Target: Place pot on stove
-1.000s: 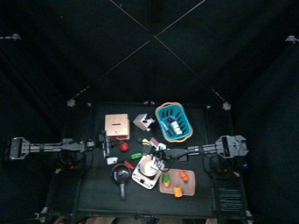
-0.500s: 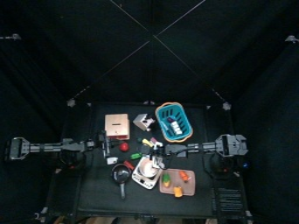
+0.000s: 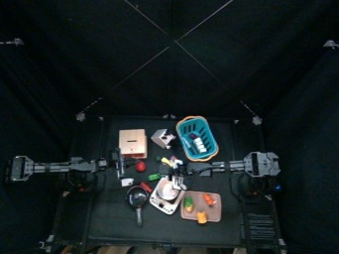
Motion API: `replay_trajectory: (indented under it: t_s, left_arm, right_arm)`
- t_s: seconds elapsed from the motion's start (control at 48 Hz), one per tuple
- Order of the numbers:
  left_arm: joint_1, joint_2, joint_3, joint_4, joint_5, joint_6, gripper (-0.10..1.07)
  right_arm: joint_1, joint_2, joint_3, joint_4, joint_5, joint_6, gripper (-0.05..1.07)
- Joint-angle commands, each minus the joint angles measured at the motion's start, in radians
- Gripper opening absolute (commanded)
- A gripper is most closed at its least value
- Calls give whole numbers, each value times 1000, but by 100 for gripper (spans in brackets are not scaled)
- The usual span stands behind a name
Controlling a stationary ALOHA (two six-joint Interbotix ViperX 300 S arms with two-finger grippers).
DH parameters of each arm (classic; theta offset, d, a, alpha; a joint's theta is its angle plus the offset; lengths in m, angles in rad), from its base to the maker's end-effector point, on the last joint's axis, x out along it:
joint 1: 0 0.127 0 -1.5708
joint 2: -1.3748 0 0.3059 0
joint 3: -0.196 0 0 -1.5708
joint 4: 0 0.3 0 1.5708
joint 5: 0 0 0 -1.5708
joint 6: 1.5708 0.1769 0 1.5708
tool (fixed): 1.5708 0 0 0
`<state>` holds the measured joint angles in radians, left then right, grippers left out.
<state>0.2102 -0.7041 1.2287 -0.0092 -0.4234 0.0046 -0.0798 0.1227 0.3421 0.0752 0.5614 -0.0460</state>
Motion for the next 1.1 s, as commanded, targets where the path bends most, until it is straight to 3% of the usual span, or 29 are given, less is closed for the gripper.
replay_trajectory:
  t_s: [0.0,0.562,1.083]
  left_arm:
    - [3,0,-11,-2,-3,0,1]
    - [3,0,-11,0,-5,0,1]
    - [3,0,-9,-2,-5,-3,1]
  right_arm:
    - [2,-9,-28,12,-12,-21,61]
    - [5,17,-60,29,-12,-14,68]
    - [-46,-95,-71,110,-15,-6,68]
